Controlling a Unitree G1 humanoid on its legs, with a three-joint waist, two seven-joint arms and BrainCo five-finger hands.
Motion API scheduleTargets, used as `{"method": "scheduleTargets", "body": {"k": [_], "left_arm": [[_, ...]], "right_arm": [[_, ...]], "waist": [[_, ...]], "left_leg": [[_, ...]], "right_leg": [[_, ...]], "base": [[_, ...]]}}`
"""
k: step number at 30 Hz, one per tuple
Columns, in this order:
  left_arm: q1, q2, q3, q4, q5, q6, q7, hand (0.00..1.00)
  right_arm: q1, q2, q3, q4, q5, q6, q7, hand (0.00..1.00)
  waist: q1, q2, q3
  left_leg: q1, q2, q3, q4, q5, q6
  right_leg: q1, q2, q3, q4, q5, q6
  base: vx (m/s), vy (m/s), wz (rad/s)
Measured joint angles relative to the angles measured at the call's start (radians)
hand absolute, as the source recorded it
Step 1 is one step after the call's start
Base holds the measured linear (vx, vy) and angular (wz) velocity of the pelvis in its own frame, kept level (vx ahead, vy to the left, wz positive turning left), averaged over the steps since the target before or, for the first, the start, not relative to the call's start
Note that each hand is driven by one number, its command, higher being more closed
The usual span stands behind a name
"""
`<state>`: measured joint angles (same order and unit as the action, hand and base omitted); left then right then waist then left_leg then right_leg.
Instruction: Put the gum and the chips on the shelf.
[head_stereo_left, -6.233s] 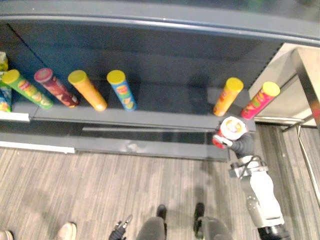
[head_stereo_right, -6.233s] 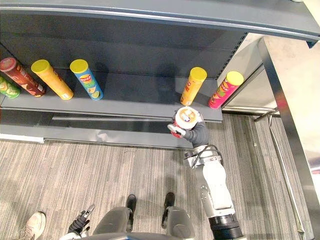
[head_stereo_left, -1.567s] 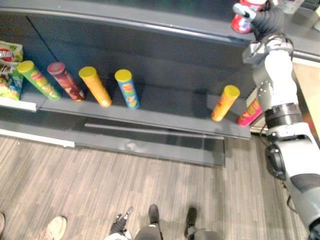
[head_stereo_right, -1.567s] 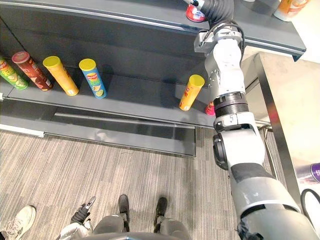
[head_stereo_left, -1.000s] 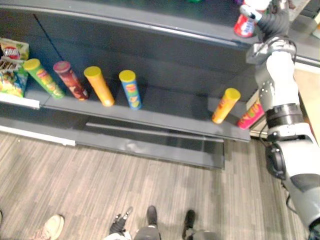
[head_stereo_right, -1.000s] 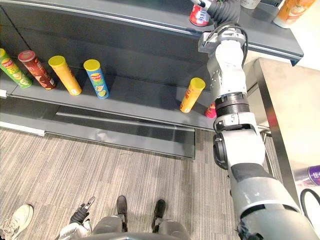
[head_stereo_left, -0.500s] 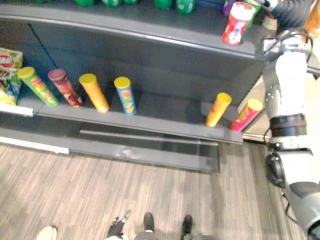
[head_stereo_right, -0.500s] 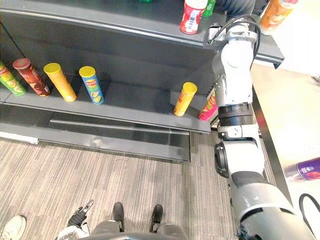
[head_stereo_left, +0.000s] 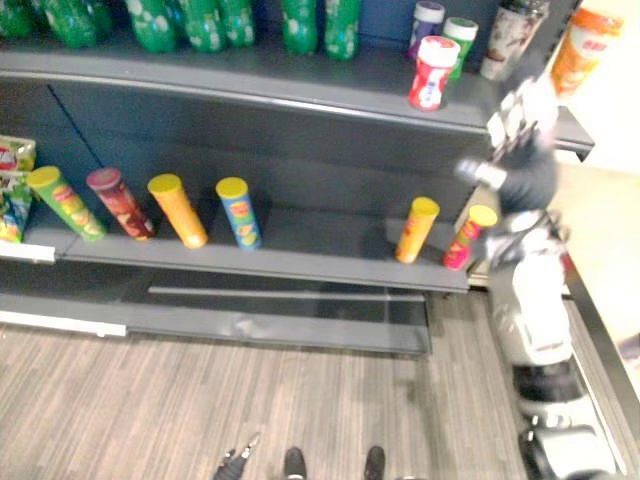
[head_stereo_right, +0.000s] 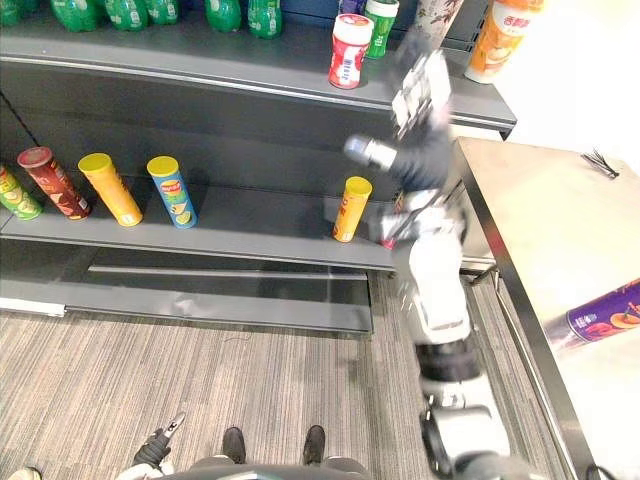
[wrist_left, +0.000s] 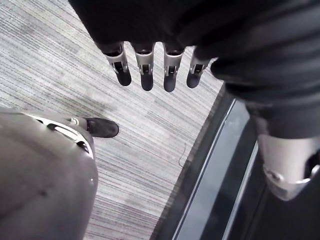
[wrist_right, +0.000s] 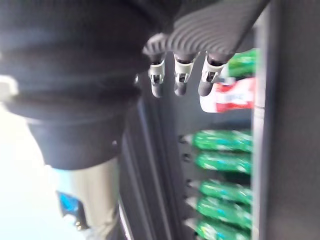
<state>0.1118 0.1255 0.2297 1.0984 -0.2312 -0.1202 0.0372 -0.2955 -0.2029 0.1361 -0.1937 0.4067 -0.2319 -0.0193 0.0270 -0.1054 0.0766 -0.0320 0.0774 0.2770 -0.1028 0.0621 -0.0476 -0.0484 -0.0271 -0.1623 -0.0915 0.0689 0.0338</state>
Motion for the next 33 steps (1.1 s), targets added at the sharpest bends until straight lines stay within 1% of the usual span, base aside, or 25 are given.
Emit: {"method": "scheduleTargets", "body": {"k": [1, 4, 5, 6, 8, 9, 11, 12, 13, 14, 16, 18, 20, 21, 22, 25, 29, 31, 33], "left_arm": [[0.0, 0.0, 0.0, 0.004, 0.017, 0.001, -0.001, 0.0], [0.0, -0.001, 0.005, 0.013, 0.025, 0.001, -0.001, 0.0], [0.001, -0.002, 0.009, 0.015, 0.054, 0.001, 0.0, 0.0], [0.002, -0.002, 0.011, 0.015, 0.059, 0.001, 0.0, 0.0], [0.011, -0.005, 0.016, 0.019, 0.078, 0.001, 0.002, 0.0], [0.012, -0.005, 0.017, 0.019, 0.087, 0.001, 0.002, 0.0], [0.016, -0.011, 0.036, 0.026, 0.096, 0.0, 0.003, 0.0], [0.016, -0.014, 0.043, 0.027, 0.096, 0.0, 0.003, 0.0], [0.02, -0.015, 0.045, 0.03, 0.096, 0.0, 0.004, 0.0], [0.021, -0.016, 0.045, 0.032, 0.096, 0.0, 0.004, 0.0], [0.023, -0.019, 0.044, 0.036, 0.096, -0.001, 0.004, 0.0], [0.03, -0.025, 0.043, 0.036, 0.096, -0.001, 0.003, 0.0], [0.033, -0.028, 0.043, 0.036, 0.096, -0.001, 0.003, 0.0], [0.038, -0.032, 0.043, 0.036, 0.096, -0.002, 0.004, 0.0], [0.04, -0.036, 0.041, 0.037, 0.096, -0.002, 0.003, 0.0], [0.041, -0.04, 0.03, 0.045, 0.096, -0.003, -0.001, 0.0], [0.04, -0.041, 0.03, 0.049, 0.094, -0.005, -0.011, 0.0], [0.041, -0.041, 0.03, 0.055, 0.094, -0.007, -0.015, 0.0], [0.043, -0.042, 0.029, 0.056, 0.094, -0.007, -0.016, 0.0]], "right_arm": [[0.094, 0.018, 0.06, -0.001, 0.029, 0.019, 0.041, 0.0], [0.242, 0.041, 0.152, 0.002, 0.035, 0.042, 0.1, 0.0], [0.309, 0.058, 0.179, 0.014, 0.036, 0.049, 0.121, 0.0], [0.339, 0.067, 0.193, 0.024, 0.042, 0.053, 0.133, 0.0], [0.424, 0.094, 0.237, 0.115, 0.07, 0.059, 0.173, 0.0], [0.44, 0.101, 0.239, 0.148, 0.07, 0.061, 0.182, 0.0], [0.49, 0.115, 0.226, 0.299, 0.073, 0.08, 0.203, 0.0], [0.496, 0.118, 0.22, 0.341, 0.072, 0.083, 0.205, 0.0], [0.504, 0.124, 0.199, 0.426, 0.06, 0.095, 0.204, 0.0], [0.51, 0.13, 0.181, 0.467, 0.057, 0.097, 0.203, 0.0], [0.522, 0.147, 0.092, 0.609, 0.022, 0.099, 0.197, 0.0], [0.519, 0.146, -0.033, 0.793, -0.056, 0.099, 0.151, 0.0], [0.516, 0.144, -0.089, 0.871, -0.063, 0.098, 0.132, 0.0], [0.511, 0.141, -0.14, 0.951, -0.094, 0.096, 0.119, 0.0], [0.507, 0.137, -0.19, 1.024, -0.095, 0.096, 0.106, 0.0], [0.505, 0.131, -0.291, 1.162, -0.095, 0.097, 0.091, 0.0], [0.497, 0.128, -0.424, 1.305, -0.133, 0.098, 0.077, 0.0], [0.506, 0.133, -0.456, 1.313, -0.133, 0.099, 0.063, 0.0], [0.515, 0.138, -0.489, 1.314, -0.134, 0.1, 0.054, 0.0]], "waist": [[0.0, 0.003, -0.002], [-0.002, 0.009, -0.006], [-0.002, 0.013, -0.01], [-0.002, 0.016, -0.014], [-0.007, 0.023, -0.019], [-0.009, 0.024, -0.02], [-0.012, 0.033, -0.028], [-0.012, 0.032, -0.029], [-0.011, 0.039, -0.029], [-0.011, 0.041, -0.032], [-0.017, 0.046, -0.034], [-0.022, 0.054, -0.037], [-0.022, 0.058, -0.037], [-0.022, 0.064, -0.037], [-0.023, 0.073, -0.037], [-0.024, 0.086, -0.04], [-0.024, 0.09, -0.039], [-0.025, 0.093, -0.035], [-0.026, 0.095, -0.033]], "left_leg": [[0.0, 0.0, 0.001, 0.0, -0.001, -0.001], [0.001, 0.0, 0.003, 0.0, -0.003, -0.001], [0.004, -0.001, 0.008, 0.0, -0.005, 0.0], [0.004, -0.001, 0.01, 0.0, -0.007, 0.0], [0.015, -0.004, 0.016, 0.0, -0.013, -0.001], [0.019, -0.004, 0.017, 0.0, -0.014, -0.001], [0.026, -0.008, 0.023, 0.0, -0.019, 0.001], [0.031, -0.008, 0.026, 0.0, -0.021, 0.001], [0.037, -0.009, 0.038, 0.0, -0.024, 0.001], [0.038, -0.01, 0.041, 0.0, -0.025, 0.002], [0.042, -0.013, 0.045, 0.0, -0.028, 0.004], [0.045, -0.016, 0.051, 0.0, -0.03, 0.006], [0.051, -0.016, 0.06, 0.0, -0.033, 0.006], [0.057, -0.016, 0.068, 0.0, -0.036, 0.006], [0.063, -0.016, 0.07, 0.0, -0.038, 0.005], [0.073, -0.016, 0.072, 0.0, -0.042, 0.003], [0.077, -0.016, 0.071, 0.0, -0.043, 0.002], [0.086, -0.017, 0.071, 0.0, -0.045, 0.002], [0.09, -0.017, 0.072, 0.0, -0.049, 0.003]], "right_leg": [[0.0, 0.0, 0.001, 0.0, 0.0, 0.0], [0.001, 0.0, 0.002, -0.001, -0.001, 0.0], [0.002, -0.001, 0.003, -0.001, -0.001, 0.0], [0.002, -0.001, 0.004, -0.001, -0.001, 0.0], [0.009, -0.003, 0.012, 0.0, -0.002, 0.001], [0.014, -0.004, 0.012, -0.001, -0.002, 0.001], [0.019, -0.007, 0.02, -0.001, -0.002, 0.0], [0.021, -0.007, 0.024, -0.001, -0.002, 0.0], [0.021, -0.008, 0.034, 0.003, -0.004, 0.004], [0.021, -0.008, 0.037, 0.003, -0.004, 0.004], [0.021, -0.012, 0.042, 0.006, -0.004, 0.004], [0.021, -0.014, 0.049, 0.006, -0.004, 0.005], [0.023, -0.014, 0.054, 0.007, -0.004, 0.005], [0.026, -0.013, 0.062, 0.007, -0.004, 0.006], [0.031, -0.013, 0.063, 0.007, -0.004, 0.006], [0.039, -0.013, 0.066, 0.009, -0.009, 0.01], [0.043, -0.013, 0.065, 0.008, -0.009, 0.01], [0.053, -0.014, 0.065, 0.008, -0.011, 0.012], [0.057, -0.015, 0.066, 0.01, -0.019, 0.005]], "base": [[0.04, 0.0, -0.02], [0.03, 0.004, -0.01], [0.04, 0.01, -0.03], [0.05, 0.017, -0.08], [0.04, 0.02, -0.1], [0.03, 0.02, -0.05], [0.03, 0.022, -0.06], [0.03, 0.024, -0.16], [0.02, 0.019, -0.16], [0.02, 0.023, -0.16], [0.02, 0.023, -0.08], [0.03, 0.025, -0.08], [0.03, 0.012, -0.13], [0.03, 0.008, -0.15], [0.03, 0.005, -0.12], [0.03, 0.001, -0.03], [0.0, 0.0, 0.0], [0.0, 0.0, 0.0], [0.0, 0.0, 0.0]]}}
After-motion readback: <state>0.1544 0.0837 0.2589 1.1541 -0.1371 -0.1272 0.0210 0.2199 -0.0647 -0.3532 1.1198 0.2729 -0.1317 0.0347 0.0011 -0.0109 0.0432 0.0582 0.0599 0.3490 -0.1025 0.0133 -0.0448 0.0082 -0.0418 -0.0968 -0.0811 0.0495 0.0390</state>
